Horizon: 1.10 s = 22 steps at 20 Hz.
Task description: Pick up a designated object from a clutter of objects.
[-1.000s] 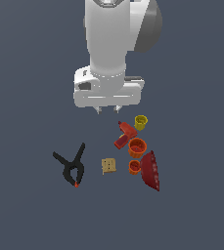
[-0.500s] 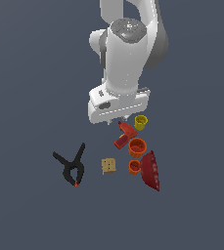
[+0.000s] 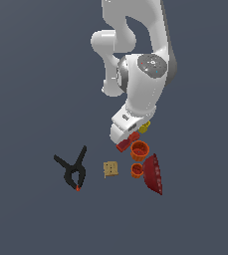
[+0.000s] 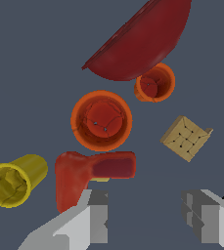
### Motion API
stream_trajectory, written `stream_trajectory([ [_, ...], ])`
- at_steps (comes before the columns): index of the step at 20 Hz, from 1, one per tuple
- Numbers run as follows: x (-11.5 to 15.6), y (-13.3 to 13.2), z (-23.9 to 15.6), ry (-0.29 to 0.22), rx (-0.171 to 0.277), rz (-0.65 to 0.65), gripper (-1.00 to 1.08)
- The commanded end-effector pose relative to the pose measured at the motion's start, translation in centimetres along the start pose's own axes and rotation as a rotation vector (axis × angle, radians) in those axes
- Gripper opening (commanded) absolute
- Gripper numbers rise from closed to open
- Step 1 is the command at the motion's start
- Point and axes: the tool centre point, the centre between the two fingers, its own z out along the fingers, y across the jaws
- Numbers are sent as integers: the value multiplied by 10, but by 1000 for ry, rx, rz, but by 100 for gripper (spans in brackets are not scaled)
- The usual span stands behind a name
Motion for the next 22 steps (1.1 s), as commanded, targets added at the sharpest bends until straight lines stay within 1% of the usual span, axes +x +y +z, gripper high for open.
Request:
stream_trajectory([
  [1, 8, -11, 15, -1, 1, -97, 28],
  [7, 25, -39, 47, 1, 8, -304, 28],
  [12, 33, -56, 66, 4, 14, -425, 28],
  [17, 37, -67, 77, 7, 19, -498, 28],
  [22, 39, -70, 81, 8, 20, -522, 28],
])
